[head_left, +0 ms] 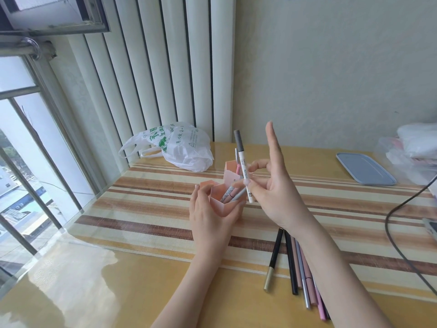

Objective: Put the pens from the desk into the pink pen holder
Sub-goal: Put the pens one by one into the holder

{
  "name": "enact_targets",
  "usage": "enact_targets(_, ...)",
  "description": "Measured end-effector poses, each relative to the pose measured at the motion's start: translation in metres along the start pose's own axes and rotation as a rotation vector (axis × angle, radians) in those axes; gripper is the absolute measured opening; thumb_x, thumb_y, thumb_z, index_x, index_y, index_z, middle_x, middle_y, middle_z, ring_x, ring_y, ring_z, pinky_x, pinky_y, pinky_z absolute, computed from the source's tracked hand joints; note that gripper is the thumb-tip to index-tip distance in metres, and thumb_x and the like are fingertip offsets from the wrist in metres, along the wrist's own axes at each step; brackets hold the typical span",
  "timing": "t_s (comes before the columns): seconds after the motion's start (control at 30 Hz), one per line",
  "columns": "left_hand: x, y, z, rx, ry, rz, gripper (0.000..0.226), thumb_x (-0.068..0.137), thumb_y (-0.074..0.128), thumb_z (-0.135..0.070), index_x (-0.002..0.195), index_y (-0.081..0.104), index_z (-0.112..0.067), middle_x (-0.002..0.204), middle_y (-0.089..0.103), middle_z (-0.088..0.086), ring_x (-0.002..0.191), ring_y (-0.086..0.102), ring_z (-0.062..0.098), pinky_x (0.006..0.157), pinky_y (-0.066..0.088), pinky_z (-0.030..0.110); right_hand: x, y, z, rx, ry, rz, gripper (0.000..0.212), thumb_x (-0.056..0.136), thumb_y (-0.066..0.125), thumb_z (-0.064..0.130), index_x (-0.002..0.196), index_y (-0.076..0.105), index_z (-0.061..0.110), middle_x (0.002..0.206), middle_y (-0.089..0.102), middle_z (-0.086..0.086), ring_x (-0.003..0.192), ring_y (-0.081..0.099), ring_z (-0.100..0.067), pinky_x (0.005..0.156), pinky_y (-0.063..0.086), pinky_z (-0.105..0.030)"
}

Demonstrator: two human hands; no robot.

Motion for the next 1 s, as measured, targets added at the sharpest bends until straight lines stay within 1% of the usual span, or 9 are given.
enact_targets(0.07, -0.001, 0.000, -0.004, 0.009, 0.037, 0.003, 0.065, 0.066, 0.070, -0.050, 0.120, 0.050, -0.022, 0.114, 0.052, -0.018, 0.137, 0.034, 0.017, 0.107, 0.030, 0.030, 0.000, -0.001, 0.001, -0.024, -0.012, -0.018, 0.098, 0.092, 0.051, -0.008, 0.139, 0.004, 0.064, 0.097, 0.048, -0.018, 0.078, 0.073, -0.027, 0.069, 0.060, -0.028)
enact_targets(0.2, -0.001, -0.001, -0.009, 0.035, 0.082, -0.021, 0.066, 0.066, 0.078, -0.043, 0.120, 0.051, -0.019, 0.109, 0.040, -0.036, 0.137, 0.033, 0.016, 0.103, 0.023, 0.019, 0.001, -0.003, -0.009, 0.004, 0.045, -0.014, 0.095, 0.090, 0.050, -0.010, 0.142, 0.010, 0.059, 0.107, 0.045, -0.013, 0.087, 0.072, -0.025, 0.064, 0.054, -0.020)
enact_targets(0.33, -0.001, 0.000, -0.012, 0.083, 0.120, -0.025, 0.066, 0.066, 0.083, -0.039, 0.119, 0.053, -0.014, 0.112, 0.046, -0.021, 0.137, 0.035, 0.021, 0.101, 0.022, 0.016, 0.002, -0.006, -0.009, 0.051, 0.054, 0.032, 0.093, 0.088, 0.049, -0.014, 0.141, 0.022, 0.058, 0.109, 0.052, -0.015, 0.083, 0.074, -0.017, 0.057, 0.052, -0.016)
enact_targets(0.5, -0.001, 0.001, -0.012, 0.108, 0.122, -0.002, 0.067, 0.066, 0.083, -0.039, 0.119, 0.053, -0.010, 0.119, 0.060, -0.004, 0.137, 0.036, 0.024, 0.100, 0.018, 0.011, 0.002, -0.015, -0.007, 0.015, 0.030, 0.029, 0.095, 0.087, 0.054, -0.012, 0.136, 0.024, 0.064, 0.088, 0.055, -0.006, 0.087, 0.072, -0.013, 0.074, 0.058, -0.027)
enact_targets(0.6, -0.001, 0.001, -0.012, 0.110, 0.109, 0.008, 0.068, 0.067, 0.082, -0.040, 0.120, 0.053, -0.011, 0.120, 0.060, -0.004, 0.138, 0.034, 0.023, 0.101, 0.020, 0.014, 0.003, -0.019, -0.006, 0.031, 0.019, 0.010, 0.092, 0.085, 0.057, -0.012, 0.135, 0.029, 0.060, 0.085, 0.056, -0.002, 0.084, 0.072, -0.014, 0.071, 0.058, -0.026)
enact_targets(0.7, -0.001, 0.002, -0.014, 0.126, 0.118, 0.022, 0.068, 0.068, 0.081, -0.041, 0.121, 0.052, -0.011, 0.121, 0.060, -0.004, 0.139, 0.032, 0.022, 0.102, 0.021, 0.017, 0.002, -0.021, -0.004, 0.039, -0.002, -0.008, 0.099, 0.085, 0.058, -0.013, 0.137, 0.020, 0.063, 0.087, 0.052, -0.007, 0.082, 0.073, -0.019, 0.067, 0.059, -0.028)
enact_targets(0.8, -0.001, 0.002, -0.015, 0.134, 0.121, 0.025, 0.068, 0.068, 0.081, -0.042, 0.122, 0.052, -0.011, 0.122, 0.060, -0.003, 0.140, 0.031, 0.021, 0.102, 0.021, 0.017, 0.003, -0.020, -0.002, 0.047, -0.015, -0.019, 0.092, 0.086, 0.058, -0.011, 0.137, 0.027, 0.059, 0.085, 0.052, -0.003, 0.083, 0.073, -0.019, 0.070, 0.061, -0.035)
enact_targets(0.9, -0.002, 0.002, -0.015, 0.120, 0.109, 0.028, 0.069, 0.069, 0.081, -0.043, 0.123, 0.051, -0.013, 0.122, 0.058, -0.007, 0.140, 0.029, 0.020, 0.103, 0.019, 0.015, 0.000, -0.027, 0.006, -0.012, -0.078, -0.136, 0.078, 0.086, 0.064, -0.003, 0.137, 0.033, 0.048, 0.084, 0.059, -0.001, 0.077, 0.074, -0.018, 0.070, 0.060, -0.030)
enact_targets(1.0, -0.001, 0.002, -0.013, 0.095, 0.102, 0.032, 0.068, 0.068, 0.081, -0.043, 0.123, 0.051, -0.013, 0.120, 0.056, -0.012, 0.140, 0.029, 0.019, 0.101, 0.013, 0.005, -0.005, -0.032, 0.012, -0.086, -0.143, -0.268, 0.066, 0.082, 0.072, 0.006, 0.128, 0.039, 0.040, 0.080, 0.067, 0.003, 0.072, 0.074, -0.010, 0.063, 0.055, -0.016)
Point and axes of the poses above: each hand's wrist, its own x-axis towards the middle knuckle, its own y-axis out of the palm, z = x × y, the point moved 10 cm from there along x, towards the middle knuckle
